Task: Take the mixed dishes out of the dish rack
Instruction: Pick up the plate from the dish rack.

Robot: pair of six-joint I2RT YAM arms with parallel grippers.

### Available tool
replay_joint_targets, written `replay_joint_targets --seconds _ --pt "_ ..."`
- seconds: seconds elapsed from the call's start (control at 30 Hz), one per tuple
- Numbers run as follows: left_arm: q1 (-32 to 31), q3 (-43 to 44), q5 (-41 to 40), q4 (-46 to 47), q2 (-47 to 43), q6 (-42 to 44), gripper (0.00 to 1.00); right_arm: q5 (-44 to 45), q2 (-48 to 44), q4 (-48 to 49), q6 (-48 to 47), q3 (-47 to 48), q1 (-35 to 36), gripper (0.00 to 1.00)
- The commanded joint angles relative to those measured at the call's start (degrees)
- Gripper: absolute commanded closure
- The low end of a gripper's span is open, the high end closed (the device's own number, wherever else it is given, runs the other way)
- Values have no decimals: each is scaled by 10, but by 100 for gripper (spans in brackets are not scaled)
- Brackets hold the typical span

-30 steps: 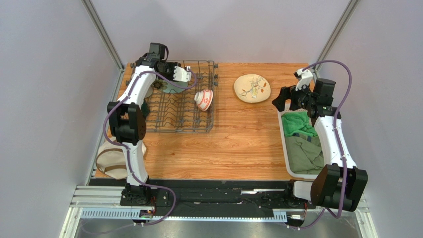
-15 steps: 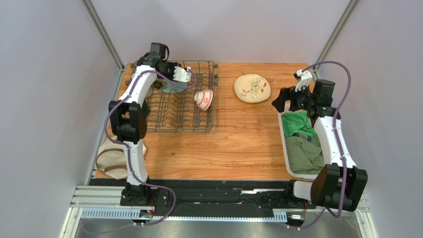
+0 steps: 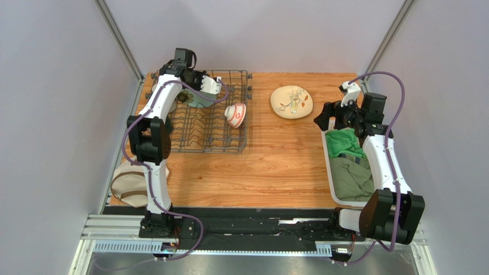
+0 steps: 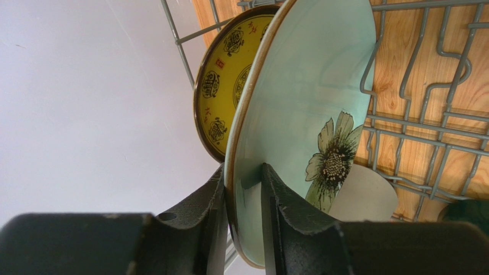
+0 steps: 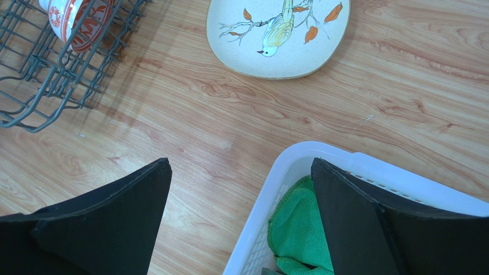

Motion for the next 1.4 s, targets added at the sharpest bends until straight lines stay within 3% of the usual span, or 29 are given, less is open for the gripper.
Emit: replay_joint_targets --seconds 0.0,0.4,0.57,1.37 --pt "2 5 -13 -49 18 9 71 -4 -1 31 -5 -8 2 3" --pt "1 6 -28 -60 -2 1 87 -5 -2 33 -7 -10 2 4" --pt "1 10 -50 -64 -10 -15 100 -11 1 33 -6 -10 2 4" --pt "-4 49 -77 -91 -41 -140 100 -31 -8 29 -3 -11 2 4"
